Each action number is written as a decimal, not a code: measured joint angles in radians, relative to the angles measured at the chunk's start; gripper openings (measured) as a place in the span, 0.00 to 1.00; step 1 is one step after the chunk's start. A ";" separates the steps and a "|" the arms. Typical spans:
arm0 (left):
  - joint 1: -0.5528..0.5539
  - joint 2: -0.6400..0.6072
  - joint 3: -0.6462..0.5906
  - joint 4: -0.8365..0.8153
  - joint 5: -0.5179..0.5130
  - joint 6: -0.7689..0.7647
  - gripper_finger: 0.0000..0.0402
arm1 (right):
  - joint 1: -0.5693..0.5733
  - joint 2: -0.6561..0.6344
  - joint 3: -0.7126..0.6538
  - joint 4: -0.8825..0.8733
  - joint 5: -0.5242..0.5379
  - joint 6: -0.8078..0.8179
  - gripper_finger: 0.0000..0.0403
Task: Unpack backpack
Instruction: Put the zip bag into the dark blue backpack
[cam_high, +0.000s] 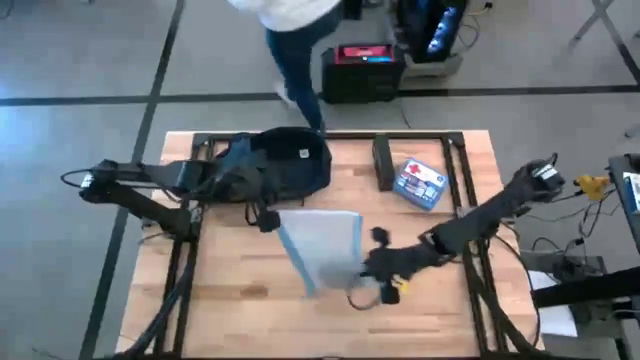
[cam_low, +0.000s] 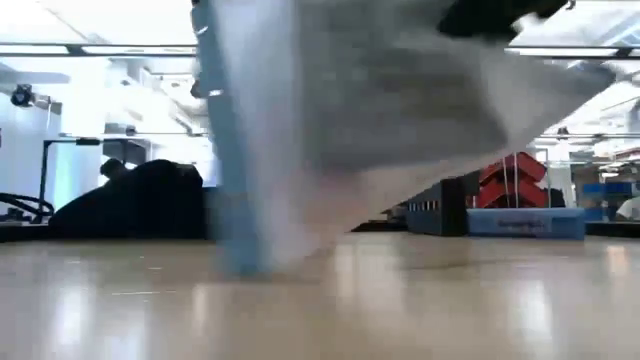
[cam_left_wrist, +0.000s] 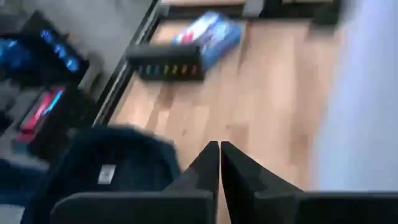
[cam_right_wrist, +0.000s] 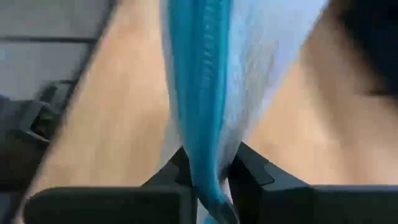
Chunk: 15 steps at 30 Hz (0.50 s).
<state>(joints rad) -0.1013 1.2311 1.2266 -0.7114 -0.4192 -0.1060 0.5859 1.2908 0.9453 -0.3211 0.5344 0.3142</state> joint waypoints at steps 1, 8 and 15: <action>0.001 0.002 -0.035 0.033 -0.027 0.003 0.00 | 0.033 -0.021 0.025 -0.071 0.094 0.020 0.09; 0.064 0.040 -0.254 0.179 -0.200 0.012 0.00 | 0.139 -0.068 0.171 -0.412 0.381 0.193 0.09; 0.133 0.047 -0.376 0.219 -0.142 0.063 0.06 | 0.137 -0.058 0.248 -0.553 0.402 0.253 0.09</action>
<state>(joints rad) 0.0319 1.2778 0.8501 -0.4925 -0.5615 -0.0429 0.7231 1.2324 1.1937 -0.8738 0.9361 0.5674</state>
